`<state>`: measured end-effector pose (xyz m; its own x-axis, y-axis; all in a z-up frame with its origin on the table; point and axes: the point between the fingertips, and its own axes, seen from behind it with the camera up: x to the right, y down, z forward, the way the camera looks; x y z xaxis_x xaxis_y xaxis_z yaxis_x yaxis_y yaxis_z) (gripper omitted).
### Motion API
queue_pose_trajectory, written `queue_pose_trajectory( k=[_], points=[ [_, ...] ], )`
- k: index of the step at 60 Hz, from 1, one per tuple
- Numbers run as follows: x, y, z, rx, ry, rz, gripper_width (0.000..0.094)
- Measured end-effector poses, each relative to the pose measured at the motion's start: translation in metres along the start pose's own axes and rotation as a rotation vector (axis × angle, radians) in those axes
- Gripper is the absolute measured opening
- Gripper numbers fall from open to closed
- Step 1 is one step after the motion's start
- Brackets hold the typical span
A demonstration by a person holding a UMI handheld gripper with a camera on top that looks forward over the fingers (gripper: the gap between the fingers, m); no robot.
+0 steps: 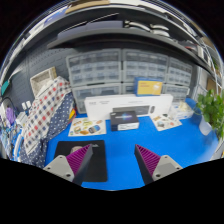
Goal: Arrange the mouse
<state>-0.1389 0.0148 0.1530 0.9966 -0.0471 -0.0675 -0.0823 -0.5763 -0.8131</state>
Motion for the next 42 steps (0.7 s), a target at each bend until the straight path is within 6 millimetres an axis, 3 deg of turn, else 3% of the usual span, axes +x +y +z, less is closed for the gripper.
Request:
queue_pose_trajectory(
  k=[12, 20, 31, 42],
  points=[
    [0.12, -0.01, -0.051, 0.032, -0.016, -0.032, 0.0853],
    [0.186, -0.008, -0.076, 0.037, -0.042, -0.076, 0.0838],
    [0.25, 0.0, -0.099, 0.039, -0.048, -0.073, 0.0838],
    [0.287, 0.01, -0.108, 0.035, -0.047, -0.049, 0.084]
  ],
)
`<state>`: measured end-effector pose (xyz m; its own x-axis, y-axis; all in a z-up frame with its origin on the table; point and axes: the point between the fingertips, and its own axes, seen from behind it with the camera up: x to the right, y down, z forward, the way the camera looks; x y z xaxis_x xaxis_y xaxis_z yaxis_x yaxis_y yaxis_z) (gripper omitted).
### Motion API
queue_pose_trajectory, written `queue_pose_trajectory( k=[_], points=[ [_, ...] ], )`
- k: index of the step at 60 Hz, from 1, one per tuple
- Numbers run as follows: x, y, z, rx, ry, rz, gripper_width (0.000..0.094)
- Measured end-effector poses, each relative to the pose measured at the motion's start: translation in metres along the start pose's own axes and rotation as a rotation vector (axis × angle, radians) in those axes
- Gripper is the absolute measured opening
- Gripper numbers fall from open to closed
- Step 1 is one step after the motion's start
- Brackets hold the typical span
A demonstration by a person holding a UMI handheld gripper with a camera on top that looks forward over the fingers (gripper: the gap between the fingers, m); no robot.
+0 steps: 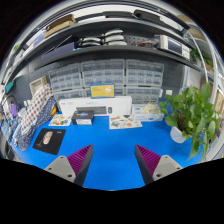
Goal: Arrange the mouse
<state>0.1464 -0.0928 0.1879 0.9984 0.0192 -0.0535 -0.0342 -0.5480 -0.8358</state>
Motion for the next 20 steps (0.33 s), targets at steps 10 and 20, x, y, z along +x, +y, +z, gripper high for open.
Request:
queue_pose_trajectory(
  k=[10, 20],
  points=[
    [0.02, 0.011, -0.003, -0.017, 0.012, 0.017, 0.084],
    [0.024, 0.018, -0.005, -0.024, 0.006, 0.015, 0.084]
  ],
)
